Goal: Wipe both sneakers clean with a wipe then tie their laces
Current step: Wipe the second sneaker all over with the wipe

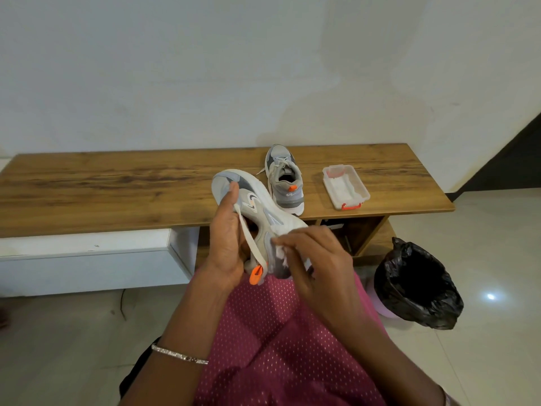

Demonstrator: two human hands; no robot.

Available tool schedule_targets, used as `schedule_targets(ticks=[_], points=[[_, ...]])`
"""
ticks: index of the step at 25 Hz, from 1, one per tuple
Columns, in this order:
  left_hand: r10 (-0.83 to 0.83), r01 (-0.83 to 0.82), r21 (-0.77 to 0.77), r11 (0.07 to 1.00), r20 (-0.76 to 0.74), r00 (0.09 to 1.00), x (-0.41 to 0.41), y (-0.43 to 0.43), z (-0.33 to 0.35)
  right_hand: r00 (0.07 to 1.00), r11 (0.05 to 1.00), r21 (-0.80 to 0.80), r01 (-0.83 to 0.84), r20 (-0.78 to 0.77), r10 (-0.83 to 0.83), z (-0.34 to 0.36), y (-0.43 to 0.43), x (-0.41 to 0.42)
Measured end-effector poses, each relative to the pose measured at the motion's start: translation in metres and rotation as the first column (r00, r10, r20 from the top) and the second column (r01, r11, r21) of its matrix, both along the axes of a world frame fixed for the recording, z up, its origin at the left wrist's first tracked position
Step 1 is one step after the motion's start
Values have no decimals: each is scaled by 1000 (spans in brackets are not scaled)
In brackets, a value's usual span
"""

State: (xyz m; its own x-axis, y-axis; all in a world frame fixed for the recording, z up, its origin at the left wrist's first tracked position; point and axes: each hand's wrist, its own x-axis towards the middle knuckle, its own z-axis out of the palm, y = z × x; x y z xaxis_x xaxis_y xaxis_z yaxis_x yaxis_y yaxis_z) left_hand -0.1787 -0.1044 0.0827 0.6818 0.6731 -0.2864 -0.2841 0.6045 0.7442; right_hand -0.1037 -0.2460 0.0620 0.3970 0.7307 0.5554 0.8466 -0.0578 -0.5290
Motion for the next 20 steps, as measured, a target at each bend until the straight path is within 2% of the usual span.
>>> schedule_targets(ticks=[4, 8, 14, 17, 20], points=[[-49, 49, 1, 999, 12, 999, 3, -8, 0, 998, 998, -4, 62, -33, -62, 5, 17, 17], [-63, 65, -36, 997, 42, 997, 3, -6, 5, 1000, 998, 58, 23, -11, -23, 5, 6, -2], [-52, 51, -26, 998, -46, 998, 7, -7, 5, 997, 996, 86, 7, -77, 0, 5, 1, -11], [-132, 129, -51, 990, -62, 989, 9, -15, 6, 993, 996, 90, 19, -120, -8, 12, 12, -3], [-153, 150, -62, 987, -36, 988, 10, -14, 6, 995, 997, 73, 1, -100, 6, 14, 13, -6]])
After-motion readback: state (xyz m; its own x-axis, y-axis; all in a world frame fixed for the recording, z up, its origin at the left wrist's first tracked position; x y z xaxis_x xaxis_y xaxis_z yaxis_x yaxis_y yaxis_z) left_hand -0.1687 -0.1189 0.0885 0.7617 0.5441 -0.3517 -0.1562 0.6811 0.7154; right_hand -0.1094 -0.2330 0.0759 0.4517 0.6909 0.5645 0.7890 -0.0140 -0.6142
